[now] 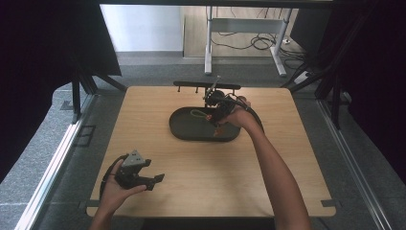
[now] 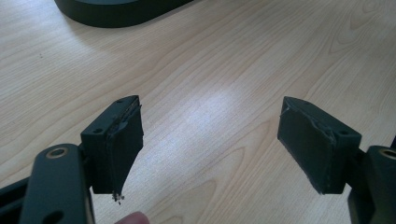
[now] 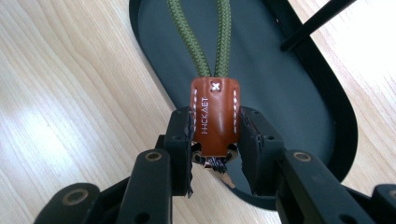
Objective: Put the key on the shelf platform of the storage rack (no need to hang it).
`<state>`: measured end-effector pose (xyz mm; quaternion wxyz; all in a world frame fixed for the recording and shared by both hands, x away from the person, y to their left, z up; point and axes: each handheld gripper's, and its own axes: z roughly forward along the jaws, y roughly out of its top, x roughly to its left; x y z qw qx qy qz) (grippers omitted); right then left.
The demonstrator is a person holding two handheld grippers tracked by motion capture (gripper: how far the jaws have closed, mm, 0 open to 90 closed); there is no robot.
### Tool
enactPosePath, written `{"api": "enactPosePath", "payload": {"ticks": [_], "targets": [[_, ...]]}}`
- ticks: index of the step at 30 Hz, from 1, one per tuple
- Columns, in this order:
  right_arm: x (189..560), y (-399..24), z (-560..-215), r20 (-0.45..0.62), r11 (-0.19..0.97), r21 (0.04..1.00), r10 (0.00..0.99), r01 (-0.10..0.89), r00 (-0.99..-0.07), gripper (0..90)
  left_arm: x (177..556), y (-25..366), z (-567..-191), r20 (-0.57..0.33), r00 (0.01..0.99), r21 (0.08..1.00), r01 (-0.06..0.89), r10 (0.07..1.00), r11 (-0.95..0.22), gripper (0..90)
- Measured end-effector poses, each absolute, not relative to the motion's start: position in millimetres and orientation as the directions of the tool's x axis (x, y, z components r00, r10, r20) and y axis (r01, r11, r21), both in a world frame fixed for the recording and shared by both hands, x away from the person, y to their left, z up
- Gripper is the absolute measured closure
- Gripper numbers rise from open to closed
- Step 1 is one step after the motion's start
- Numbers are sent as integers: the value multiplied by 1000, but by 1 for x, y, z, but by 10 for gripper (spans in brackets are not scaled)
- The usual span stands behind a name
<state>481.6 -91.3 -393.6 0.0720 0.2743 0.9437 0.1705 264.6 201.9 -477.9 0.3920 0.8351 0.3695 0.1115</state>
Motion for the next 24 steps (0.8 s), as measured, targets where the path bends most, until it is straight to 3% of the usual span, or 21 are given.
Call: {"api": "enactPosePath", "payload": {"ticks": [24], "targets": [[519, -88, -424, -37, 770, 349, 581, 534, -813, 669, 267, 208, -480, -119, 695, 739, 539, 709, -405, 227]]}}
